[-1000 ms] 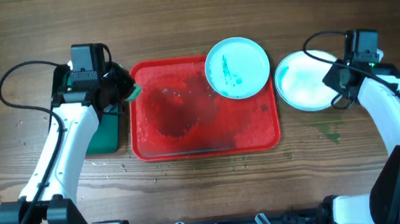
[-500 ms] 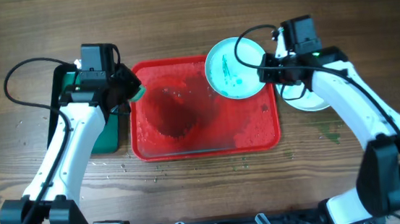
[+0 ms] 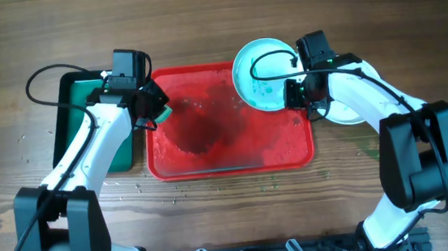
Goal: Clean dirty plates on tray and stack at the side
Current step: 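Grasp the last plate with the right gripper and pull it to tray center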
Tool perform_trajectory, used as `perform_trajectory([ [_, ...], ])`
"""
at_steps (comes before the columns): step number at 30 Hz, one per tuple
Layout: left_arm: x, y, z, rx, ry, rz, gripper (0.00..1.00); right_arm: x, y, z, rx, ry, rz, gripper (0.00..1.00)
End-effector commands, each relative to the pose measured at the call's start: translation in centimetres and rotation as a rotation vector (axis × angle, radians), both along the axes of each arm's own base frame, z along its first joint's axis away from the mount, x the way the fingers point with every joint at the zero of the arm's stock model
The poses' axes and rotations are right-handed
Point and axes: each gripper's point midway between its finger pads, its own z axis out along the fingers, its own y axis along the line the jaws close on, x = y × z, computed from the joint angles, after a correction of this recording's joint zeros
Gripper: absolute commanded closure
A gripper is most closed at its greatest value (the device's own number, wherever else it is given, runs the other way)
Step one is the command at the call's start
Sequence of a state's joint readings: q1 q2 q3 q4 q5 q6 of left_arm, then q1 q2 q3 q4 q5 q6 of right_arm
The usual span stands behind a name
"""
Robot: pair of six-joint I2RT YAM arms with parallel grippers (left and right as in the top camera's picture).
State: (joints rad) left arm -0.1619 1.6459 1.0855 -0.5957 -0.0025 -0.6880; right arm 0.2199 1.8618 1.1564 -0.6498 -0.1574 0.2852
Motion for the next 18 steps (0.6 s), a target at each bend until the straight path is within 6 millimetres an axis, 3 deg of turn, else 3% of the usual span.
perform_trajectory([
  [1, -0.1, 0.1, -0.4, 0.005, 0.006, 0.028, 0.96, -0.3, 2.2, -0.1, 0.062, -0.017, 0.194, 0.96],
  [7, -0.3, 0.2, -0.4, 0.008, 0.014, 0.028, 0.96, -4.9, 8.1, 1.5, 0.047, 0.052, 0.541, 0.96],
  [8, -0.3, 0.2, -0.4, 0.008, 0.014, 0.028, 0.96, -4.8, 8.3, 1.8, 0.026, 0.049, 0.531, 0.95],
  [10, -0.3, 0.2, -0.5, 0.008, 0.014, 0.028, 0.96, -2.2, 7.8, 3.7, -0.05, -0.004, 0.418, 0.75],
  [11, -0.3, 0.2, -0.5, 0.008, 0.014, 0.028, 0.96, 1.5, 6.2, 6.0, -0.127, -0.096, 0.249, 0.55],
  [13, -0.3, 0.2, -0.4, 0.007, 0.013, 0.028, 0.96, 6.4, 3.8, 8.4, -0.168, -0.248, 0.082, 0.48],
  [14, -0.3, 0.2, -0.4, 0.007, 0.013, 0.028, 0.96, 8.0, 3.0, 8.6, -0.159, -0.294, 0.054, 0.48],
  [18, -0.2, 0.2, -0.4, 0.008, 0.013, 0.028, 0.96, 10.6, 1.1, 5.6, -0.226, -0.327, 0.247, 0.48],
])
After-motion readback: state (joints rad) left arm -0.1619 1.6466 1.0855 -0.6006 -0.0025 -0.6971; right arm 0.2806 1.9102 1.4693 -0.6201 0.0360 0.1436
